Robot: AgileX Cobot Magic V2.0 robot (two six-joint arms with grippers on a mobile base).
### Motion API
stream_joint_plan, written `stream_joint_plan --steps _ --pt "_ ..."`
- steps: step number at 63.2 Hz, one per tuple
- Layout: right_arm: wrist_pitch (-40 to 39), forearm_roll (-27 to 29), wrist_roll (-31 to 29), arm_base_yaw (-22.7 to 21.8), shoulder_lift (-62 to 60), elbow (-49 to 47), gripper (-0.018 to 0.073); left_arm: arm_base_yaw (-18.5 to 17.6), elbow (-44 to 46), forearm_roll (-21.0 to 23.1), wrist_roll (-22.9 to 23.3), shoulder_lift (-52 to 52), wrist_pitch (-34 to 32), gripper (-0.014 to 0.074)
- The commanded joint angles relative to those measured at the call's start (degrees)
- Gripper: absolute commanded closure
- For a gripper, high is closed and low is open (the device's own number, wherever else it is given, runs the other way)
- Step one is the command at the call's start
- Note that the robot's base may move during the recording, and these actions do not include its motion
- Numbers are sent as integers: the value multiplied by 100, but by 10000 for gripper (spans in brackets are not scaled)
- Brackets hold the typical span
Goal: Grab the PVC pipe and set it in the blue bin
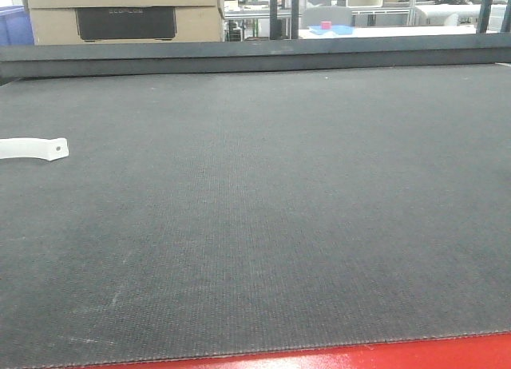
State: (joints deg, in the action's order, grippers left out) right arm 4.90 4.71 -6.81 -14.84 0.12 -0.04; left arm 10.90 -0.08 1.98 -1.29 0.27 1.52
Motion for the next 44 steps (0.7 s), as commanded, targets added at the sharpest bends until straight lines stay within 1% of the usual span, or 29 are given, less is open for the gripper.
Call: stream_joint_plan --steps 1,8,16,22,30,39,44 --pt "-235 -9 -7 9 -12 4 722 8 8 25 46 -27 -85 708" --pt "-453 -9 -7 9 -12 4 722 8 8 25 46 -27 -85 708" --pt "-1150 -9 -7 9 -12 4 722 8 8 25 46 -27 -85 708" --pt "-1178 -9 -7 9 -12 -41 722 8 8 25 46 -27 -85 708" --pt "-999 134 -7 9 -12 -307 722 8 8 25 46 -27 -85 708" --pt "-289 187 -7 9 -12 -772 722 8 8 25 46 -27 -85 708" --pt "-143 187 -7 9 -12 -1013 722 8 8 25 46 -27 -85 708"
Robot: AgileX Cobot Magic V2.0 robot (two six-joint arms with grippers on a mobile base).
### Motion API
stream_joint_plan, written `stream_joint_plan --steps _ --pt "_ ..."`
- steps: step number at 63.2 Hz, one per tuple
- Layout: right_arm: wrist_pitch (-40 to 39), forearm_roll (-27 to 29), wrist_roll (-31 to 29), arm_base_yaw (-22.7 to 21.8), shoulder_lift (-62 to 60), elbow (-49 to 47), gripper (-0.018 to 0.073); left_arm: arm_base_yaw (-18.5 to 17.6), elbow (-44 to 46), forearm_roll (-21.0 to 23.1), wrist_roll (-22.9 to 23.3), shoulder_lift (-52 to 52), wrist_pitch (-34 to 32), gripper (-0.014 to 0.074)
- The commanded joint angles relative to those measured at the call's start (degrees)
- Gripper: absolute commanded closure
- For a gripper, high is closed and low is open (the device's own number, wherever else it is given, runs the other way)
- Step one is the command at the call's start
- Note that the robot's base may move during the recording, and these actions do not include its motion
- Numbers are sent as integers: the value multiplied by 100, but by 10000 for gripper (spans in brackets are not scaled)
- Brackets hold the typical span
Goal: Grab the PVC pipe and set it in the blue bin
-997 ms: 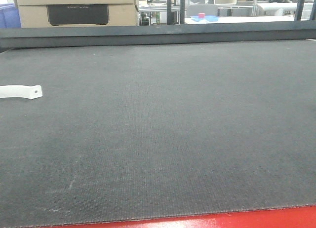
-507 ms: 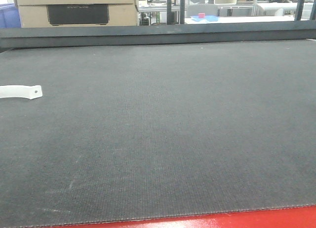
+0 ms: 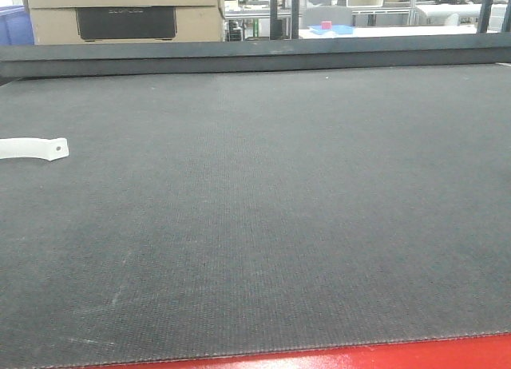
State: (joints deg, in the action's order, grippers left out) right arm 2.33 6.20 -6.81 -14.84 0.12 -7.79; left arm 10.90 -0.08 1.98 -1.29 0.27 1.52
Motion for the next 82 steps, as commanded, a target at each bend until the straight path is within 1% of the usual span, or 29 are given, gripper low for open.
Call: stream_joint_plan --steps 1,5,8,21,26,30,35,37,39,43,47,52,55,61,70,82 --pt "115 38 -7 9 -12 -276 722 8 8 25 46 -27 -85 708" --pt "131 38 -7 9 -12 -441 722 8 8 25 46 -27 -85 708" --pt "292 38 -7 9 -12 -602 722 8 8 25 46 -27 -85 708" --pt "1310 38 -7 9 -12 -1176 722 8 8 25 46 -27 -120 708" --pt "1625 107 -7 9 -12 -1321 722 8 8 25 46 -27 -466 708" --pt "1750 318 -7 9 -12 -1393 722 8 8 25 46 -27 -791 708" --pt "1822 536 -7 9 -12 -1464 722 8 8 25 46 -27 -1520 708" --pt "1884 638 -7 9 -12 -1493 722 8 8 25 46 -27 -1689 708" --pt "2006 673 -7 9 -12 -1528 722 8 16 25 46 -27 -1724 708" --pt "2328 792 -7 9 48 -1652 722 8 302 25 46 -27 -1503 708" --pt "2593 804 -7 9 250 -1821 722 8 658 25 28 -27 -979 708" --pt "2675 804 -7 9 593 -2085 722 8 967 3 2 -27 -436 708" --pt "2675 804 -7 9 784 -2233 722 8 1148 3 2 -12 -246 708" --pt "2830 804 -7 9 1322 -2603 722 8 1460 3 2 229 116 708" --pt "3480 804 -7 9 2170 -3016 722 8 1914 31 2 830 806 708" --pt "3546 843 -7 230 3260 -3307 722 8 2403 36 2 2059 1016 708"
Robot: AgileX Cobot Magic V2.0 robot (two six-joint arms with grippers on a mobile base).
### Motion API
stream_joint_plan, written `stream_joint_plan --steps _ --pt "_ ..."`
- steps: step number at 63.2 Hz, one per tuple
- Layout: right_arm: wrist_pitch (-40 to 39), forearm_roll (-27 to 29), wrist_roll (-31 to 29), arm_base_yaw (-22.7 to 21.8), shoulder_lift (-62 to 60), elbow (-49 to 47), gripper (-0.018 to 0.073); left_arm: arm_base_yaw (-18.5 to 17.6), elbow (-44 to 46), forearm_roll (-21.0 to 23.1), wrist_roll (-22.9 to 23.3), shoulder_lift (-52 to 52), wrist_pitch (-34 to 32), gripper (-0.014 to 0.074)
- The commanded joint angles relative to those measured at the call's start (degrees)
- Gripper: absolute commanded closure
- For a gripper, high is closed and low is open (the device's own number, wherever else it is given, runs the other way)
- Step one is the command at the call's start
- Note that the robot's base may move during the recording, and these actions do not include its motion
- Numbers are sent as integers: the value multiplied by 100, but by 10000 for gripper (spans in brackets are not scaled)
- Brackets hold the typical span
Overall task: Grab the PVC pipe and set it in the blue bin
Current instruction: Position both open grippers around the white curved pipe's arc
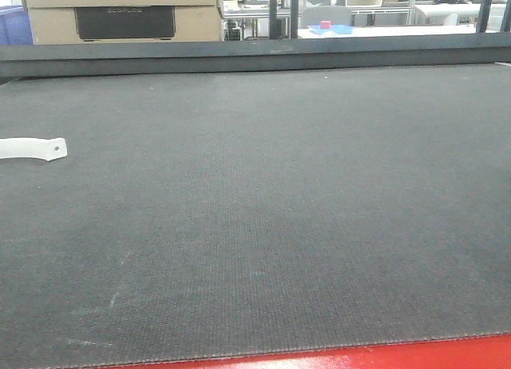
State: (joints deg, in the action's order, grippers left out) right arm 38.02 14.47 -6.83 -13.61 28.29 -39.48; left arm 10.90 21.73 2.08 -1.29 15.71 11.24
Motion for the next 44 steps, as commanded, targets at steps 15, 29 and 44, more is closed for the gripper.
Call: stream_joint_plan --steps 15,29,44 --pt "-54 18 -6 366 1745 -203 722 8 442 37 2 2259 -529 708" --pt "-464 52 -6 366 2324 -203 722 8 477 37 2 2947 -983 708" --pt "-949 65 -6 366 2338 -203 722 8 603 24 2 2959 -1370 708"
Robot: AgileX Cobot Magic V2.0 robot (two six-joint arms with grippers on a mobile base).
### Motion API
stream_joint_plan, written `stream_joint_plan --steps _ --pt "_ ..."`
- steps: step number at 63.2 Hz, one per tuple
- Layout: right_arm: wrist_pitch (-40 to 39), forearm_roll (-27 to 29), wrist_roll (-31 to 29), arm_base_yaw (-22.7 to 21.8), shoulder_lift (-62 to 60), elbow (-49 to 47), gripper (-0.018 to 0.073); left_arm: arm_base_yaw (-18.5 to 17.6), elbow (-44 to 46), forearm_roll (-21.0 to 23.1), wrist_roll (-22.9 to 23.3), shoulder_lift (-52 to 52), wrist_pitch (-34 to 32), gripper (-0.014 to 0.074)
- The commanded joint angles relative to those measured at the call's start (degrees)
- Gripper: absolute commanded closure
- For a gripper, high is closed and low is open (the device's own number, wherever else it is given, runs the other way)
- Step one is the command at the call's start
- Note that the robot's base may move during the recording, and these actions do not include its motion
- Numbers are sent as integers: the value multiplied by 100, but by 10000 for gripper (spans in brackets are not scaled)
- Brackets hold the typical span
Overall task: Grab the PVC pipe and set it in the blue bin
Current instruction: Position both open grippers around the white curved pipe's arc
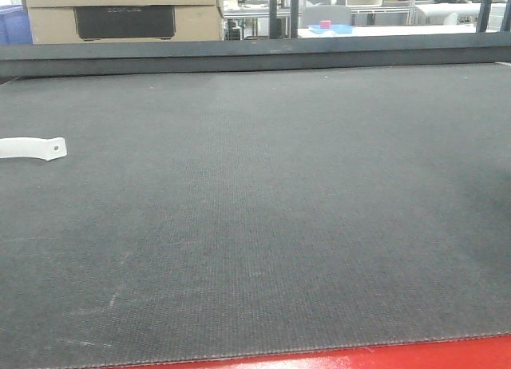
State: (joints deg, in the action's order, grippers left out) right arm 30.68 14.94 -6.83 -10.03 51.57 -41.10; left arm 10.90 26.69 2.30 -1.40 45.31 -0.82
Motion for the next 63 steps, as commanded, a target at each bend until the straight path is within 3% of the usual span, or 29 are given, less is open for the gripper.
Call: stream_joint_plan --steps 1,6,21,28,42,63 --pt "-242 18 -6 8 9 -41 722 8 108 -8 13 -1 -153 708" --pt "-458 -61 -6 8 19 -41 722 8 131 -9 13 -1 -153 708" --pt "-607 -1077 -16 8 312 -41 712 8 239 -382 13 230 82 705" --pt "-583 -1125 -16 8 496 -41 616 8 517 -382 13 515 596 666" --pt "-622 -1267 -16 8 1112 -41 309 8 1212 -382 13 1242 1231 503" --pt "-789 -1541 -16 8 2040 -41 281 8 1660 -382 13 1901 1386 411"
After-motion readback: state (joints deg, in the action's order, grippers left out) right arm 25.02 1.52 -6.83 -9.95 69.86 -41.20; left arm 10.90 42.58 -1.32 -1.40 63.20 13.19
